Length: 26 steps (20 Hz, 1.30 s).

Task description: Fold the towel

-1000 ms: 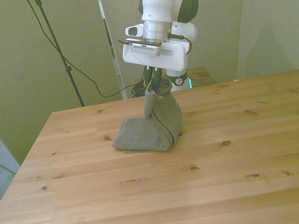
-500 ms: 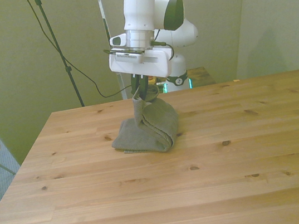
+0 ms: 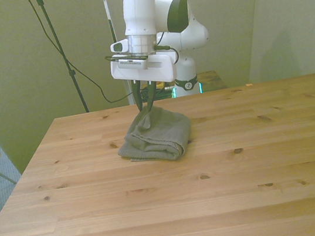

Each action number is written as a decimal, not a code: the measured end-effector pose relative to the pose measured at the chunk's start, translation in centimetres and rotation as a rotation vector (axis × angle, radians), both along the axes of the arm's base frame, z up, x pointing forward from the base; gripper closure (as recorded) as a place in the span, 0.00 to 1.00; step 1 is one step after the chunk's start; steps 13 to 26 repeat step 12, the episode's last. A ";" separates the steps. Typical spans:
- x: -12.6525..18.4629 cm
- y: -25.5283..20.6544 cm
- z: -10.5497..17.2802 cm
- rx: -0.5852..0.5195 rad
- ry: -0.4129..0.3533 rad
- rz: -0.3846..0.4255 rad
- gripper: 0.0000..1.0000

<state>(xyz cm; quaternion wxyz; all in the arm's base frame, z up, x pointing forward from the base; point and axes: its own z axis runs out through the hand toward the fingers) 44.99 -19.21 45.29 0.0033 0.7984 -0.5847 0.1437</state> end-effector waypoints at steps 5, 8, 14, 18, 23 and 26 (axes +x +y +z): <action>-0.3 0.7 0.2 0.006 0.034 0.017 0.00; -1.3 3.3 1.1 0.036 0.081 0.077 0.00; -4.8 10.0 2.4 0.085 0.135 0.239 0.00; -4.8 10.0 2.4 0.085 0.135 0.239 0.00; -4.8 10.0 2.4 0.085 0.135 0.239 0.00; -4.8 10.0 2.4 0.085 0.135 0.239 0.00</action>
